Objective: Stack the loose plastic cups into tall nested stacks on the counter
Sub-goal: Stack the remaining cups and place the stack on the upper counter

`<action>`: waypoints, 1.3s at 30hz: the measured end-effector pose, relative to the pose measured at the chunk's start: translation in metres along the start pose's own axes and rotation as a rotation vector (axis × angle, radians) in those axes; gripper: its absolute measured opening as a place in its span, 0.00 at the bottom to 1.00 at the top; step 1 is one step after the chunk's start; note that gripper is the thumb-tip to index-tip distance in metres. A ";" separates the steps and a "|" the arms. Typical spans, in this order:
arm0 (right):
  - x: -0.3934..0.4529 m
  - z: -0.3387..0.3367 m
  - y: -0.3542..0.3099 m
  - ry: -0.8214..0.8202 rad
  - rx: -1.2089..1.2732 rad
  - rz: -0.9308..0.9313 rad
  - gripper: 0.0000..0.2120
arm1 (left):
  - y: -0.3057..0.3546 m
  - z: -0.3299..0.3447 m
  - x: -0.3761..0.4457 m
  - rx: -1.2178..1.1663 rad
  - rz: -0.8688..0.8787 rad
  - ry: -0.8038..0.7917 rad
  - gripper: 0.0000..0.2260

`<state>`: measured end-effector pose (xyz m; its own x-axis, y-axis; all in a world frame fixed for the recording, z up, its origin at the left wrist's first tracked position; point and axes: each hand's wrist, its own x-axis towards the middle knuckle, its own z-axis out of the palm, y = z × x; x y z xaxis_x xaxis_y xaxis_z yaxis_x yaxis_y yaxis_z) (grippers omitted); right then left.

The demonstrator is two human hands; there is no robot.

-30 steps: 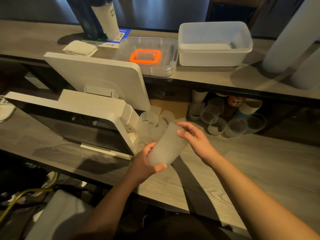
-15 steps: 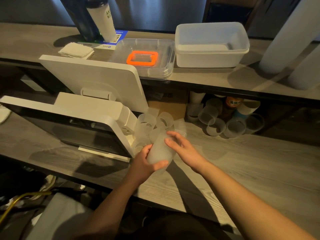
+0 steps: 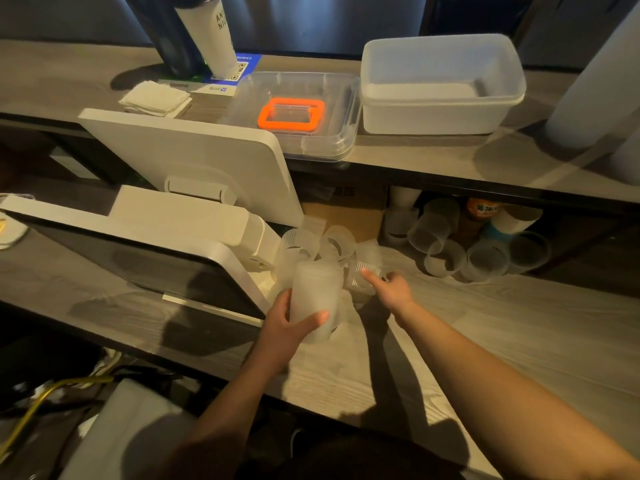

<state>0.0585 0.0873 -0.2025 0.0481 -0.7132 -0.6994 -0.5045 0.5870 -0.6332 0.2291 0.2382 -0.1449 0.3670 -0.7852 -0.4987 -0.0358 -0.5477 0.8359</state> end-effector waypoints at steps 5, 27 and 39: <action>0.018 0.014 -0.008 0.027 0.114 0.125 0.54 | 0.000 -0.002 0.005 -0.012 -0.022 0.011 0.40; -0.019 -0.053 0.017 -0.310 0.549 0.141 0.23 | -0.002 -0.001 0.002 0.062 0.031 -0.035 0.39; -0.071 -0.066 -0.025 -0.315 0.265 -0.358 0.28 | 0.016 0.011 -0.012 0.241 0.127 -0.084 0.42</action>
<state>0.0106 0.0981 -0.1154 0.4540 -0.7606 -0.4641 -0.1768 0.4337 -0.8836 0.2140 0.2361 -0.1277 0.2676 -0.8676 -0.4192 -0.3002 -0.4885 0.8193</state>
